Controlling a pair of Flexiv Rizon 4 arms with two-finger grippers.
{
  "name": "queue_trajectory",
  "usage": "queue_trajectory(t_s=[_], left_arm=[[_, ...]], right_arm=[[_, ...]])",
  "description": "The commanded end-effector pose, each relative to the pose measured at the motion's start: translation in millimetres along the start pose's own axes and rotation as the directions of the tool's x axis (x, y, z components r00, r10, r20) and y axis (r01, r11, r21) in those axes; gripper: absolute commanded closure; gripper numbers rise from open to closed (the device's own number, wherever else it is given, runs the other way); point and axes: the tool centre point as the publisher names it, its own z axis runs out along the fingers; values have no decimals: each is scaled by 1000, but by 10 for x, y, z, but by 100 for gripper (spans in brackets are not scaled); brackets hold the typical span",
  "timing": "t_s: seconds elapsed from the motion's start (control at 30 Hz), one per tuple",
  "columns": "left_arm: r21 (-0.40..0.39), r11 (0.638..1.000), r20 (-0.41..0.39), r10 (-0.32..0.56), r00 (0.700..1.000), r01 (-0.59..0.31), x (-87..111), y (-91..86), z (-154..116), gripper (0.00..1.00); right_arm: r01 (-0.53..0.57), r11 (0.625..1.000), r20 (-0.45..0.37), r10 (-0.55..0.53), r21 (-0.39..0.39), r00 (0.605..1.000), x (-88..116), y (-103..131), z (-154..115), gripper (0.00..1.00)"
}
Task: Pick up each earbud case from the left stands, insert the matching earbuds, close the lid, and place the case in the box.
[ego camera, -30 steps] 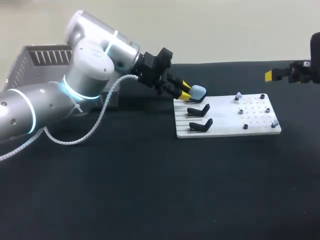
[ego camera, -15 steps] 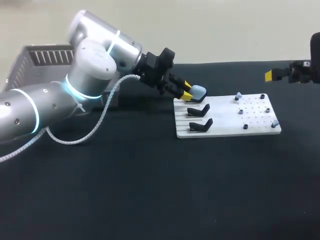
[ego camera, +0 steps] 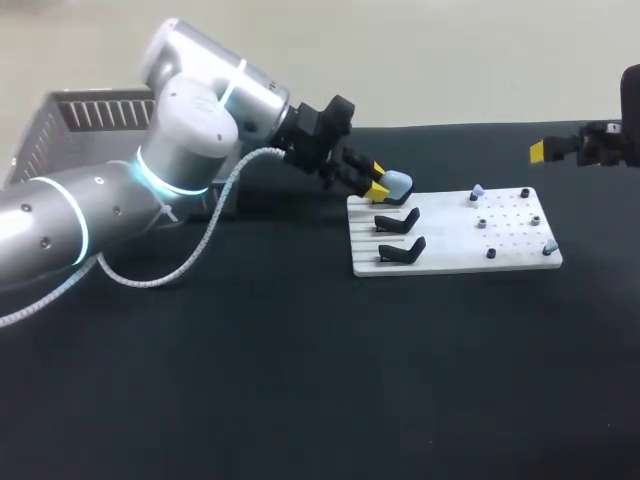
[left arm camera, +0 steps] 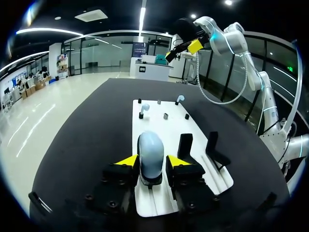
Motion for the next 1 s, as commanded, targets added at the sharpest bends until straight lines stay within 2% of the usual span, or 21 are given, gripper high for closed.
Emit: queue_trajectory(t_s=[0.03, 0.17, 0.23, 0.27, 0.5, 0.67, 0.87, 1.0], left_arm=[[12, 1000, -5, 1, 1000, -1, -1, 55, 25, 67], [13, 1000, -5, 3, 1000, -3, -5, 55, 29, 82], [13, 1000, -7, 5, 1000, -5, -7, 52, 29, 96], [12, 1000, -8, 5, 1000, -5, -7, 50, 28, 100], [-12, 1000, -7, 7, 1000, -7, -35, -3, -53, 100], [-45, 997, 37, 69, 997, -67, -263, -105, -236, 100], [-57, 992, 172, 117, 978, -109, -566, -291, -431, 100], [-40, 992, 272, 125, 954, -119, -716, -507, -479, 100]], right_arm=[[0, 1000, 0, 0, 2, 1000, 2, 2, -5, 0], [0, 1000, 0, 0, 2, 1000, 2, 2, -5, 0], [0, 1000, 0, 0, 2, 1000, 2, 2, -5, 0], [0, 1000, 0, 0, 2, 1000, 2, 2, -5, 0], [0, 1000, 0, 0, 2, 1000, 2, 2, -5, 0], [0, 1000, 0, 0, 2, 1000, 2, 2, -5, 0], [0, 1000, 0, 0, 2, 1000, 2, 2, -5, 0], [0, 1000, 0, 0, 2, 1000, 2, 2, -5, 0]])
